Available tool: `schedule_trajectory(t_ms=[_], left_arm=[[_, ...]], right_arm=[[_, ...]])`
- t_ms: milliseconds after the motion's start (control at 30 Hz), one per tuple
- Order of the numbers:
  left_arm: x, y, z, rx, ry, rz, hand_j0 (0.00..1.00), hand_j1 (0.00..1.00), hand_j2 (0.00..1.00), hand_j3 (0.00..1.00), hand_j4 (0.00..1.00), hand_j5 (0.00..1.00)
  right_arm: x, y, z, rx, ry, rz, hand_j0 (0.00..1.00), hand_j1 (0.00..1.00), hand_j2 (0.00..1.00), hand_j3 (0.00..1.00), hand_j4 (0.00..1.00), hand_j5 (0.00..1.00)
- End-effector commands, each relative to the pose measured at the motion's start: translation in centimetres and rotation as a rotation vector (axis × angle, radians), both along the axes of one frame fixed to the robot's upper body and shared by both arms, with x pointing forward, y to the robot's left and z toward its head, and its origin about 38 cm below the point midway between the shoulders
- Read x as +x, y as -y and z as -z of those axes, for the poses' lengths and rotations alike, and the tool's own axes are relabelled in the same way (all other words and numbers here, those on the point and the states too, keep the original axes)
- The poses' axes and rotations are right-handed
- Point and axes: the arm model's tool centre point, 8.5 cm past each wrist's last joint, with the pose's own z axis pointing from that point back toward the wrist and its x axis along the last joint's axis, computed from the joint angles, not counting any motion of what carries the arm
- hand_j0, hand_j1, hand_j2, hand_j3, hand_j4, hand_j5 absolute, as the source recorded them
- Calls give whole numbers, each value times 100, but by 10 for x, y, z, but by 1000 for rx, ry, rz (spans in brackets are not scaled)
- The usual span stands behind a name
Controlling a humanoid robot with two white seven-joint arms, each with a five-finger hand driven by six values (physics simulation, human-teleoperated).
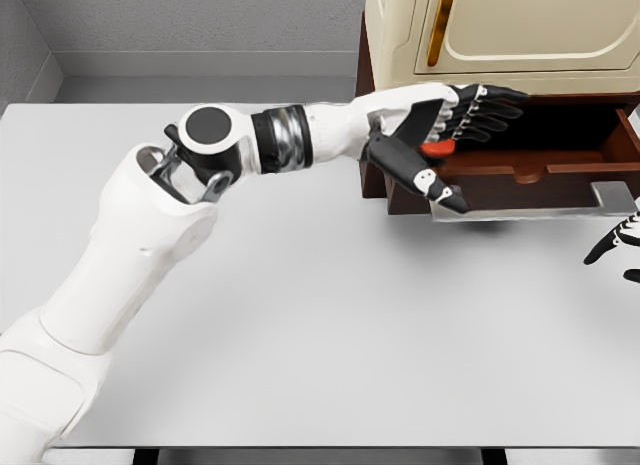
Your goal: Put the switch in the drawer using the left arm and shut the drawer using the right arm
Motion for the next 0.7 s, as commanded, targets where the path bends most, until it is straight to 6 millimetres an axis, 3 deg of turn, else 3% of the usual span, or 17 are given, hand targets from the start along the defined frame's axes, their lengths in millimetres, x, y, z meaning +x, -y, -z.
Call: schedule_trajectory(t_ms=[0, 167, 367, 500, 667], left_arm=[[1, -36, -3, 2, -20, -11, 100, 100, 100, 100, 100, 100], [4, -62, 6, 46, -26, -53, 100, 100, 100, 100, 100, 100], [16, -68, 16, 66, -53, -91, 100, 100, 100, 100, 100, 100], [22, -60, 27, 70, -89, -95, 100, 100, 100, 100, 100, 100], [18, -34, 24, 57, -71, -67, 100, 100, 100, 100, 100, 100]], right_arm=[[0, 0, 0, 7, -2, 2, 62, 62, 62, 62, 62, 62], [0, 0, 0, 7, -2, 2, 62, 62, 62, 62, 62, 62], [0, 0, 0, 6, -2, 1, 62, 62, 62, 62, 62, 62], [0, 0, 0, 7, -2, 2, 62, 62, 62, 62, 62, 62], [0, 0, 0, 7, -2, 2, 62, 62, 62, 62, 62, 62]])
